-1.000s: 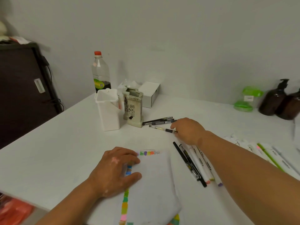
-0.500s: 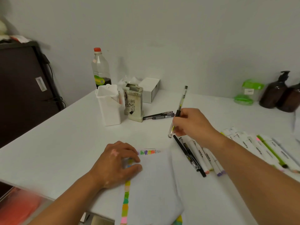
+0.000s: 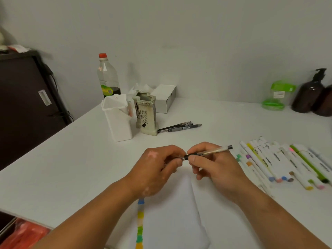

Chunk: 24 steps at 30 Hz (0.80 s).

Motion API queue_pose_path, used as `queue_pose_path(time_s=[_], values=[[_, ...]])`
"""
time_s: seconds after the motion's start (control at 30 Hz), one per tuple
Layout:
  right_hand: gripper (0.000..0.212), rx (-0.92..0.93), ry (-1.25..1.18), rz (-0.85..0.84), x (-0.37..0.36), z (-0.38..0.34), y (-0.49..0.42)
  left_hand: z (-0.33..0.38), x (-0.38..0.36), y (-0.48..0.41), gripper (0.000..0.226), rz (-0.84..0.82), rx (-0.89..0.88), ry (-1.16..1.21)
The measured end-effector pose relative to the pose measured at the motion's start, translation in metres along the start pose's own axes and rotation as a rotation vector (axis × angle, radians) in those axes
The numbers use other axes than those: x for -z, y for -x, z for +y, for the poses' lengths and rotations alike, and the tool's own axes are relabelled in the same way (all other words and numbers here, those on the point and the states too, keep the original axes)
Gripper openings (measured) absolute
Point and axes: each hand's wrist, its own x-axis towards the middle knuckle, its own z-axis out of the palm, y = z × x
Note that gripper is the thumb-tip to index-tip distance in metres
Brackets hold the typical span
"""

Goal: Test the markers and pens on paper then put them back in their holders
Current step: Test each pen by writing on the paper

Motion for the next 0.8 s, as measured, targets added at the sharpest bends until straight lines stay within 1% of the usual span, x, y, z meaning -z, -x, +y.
queue_pose_path(time_s=[0.07,0.13,0.23,0.3,0.4,0.6,0.73,0.8], values=[[0.008,0.015,-0.028,0.052,0.004,0.002,0.000,-0.003,0.002,-0.006,0.012,-0.047,-0.014,-0.048],[0.005,0.044,-0.003,0.093,0.004,0.003,-0.002,-0.004,0.002,-0.012,0.012,-0.100,-0.040,-0.098],[0.003,0.103,0.050,0.117,-0.001,0.004,-0.003,-0.002,-0.003,-0.023,0.016,-0.180,-0.135,-0.170],[0.002,0.114,0.039,0.131,-0.003,0.006,-0.003,-0.002,-0.004,-0.028,0.018,-0.173,-0.206,-0.217],[0.009,0.092,0.022,0.134,-0.004,0.010,-0.003,-0.009,-0.003,-0.032,0.024,-0.131,-0.255,-0.278],[0.009,0.091,0.006,0.127,-0.010,0.010,-0.004,-0.017,-0.004,-0.030,0.035,-0.096,-0.251,-0.222],[0.008,0.118,0.013,0.102,-0.015,0.010,-0.004,-0.022,-0.003,-0.027,0.042,-0.124,-0.186,-0.185],[0.011,0.126,0.017,0.154,-0.015,0.009,-0.004,-0.030,-0.001,-0.024,0.050,-0.137,-0.117,-0.258]])
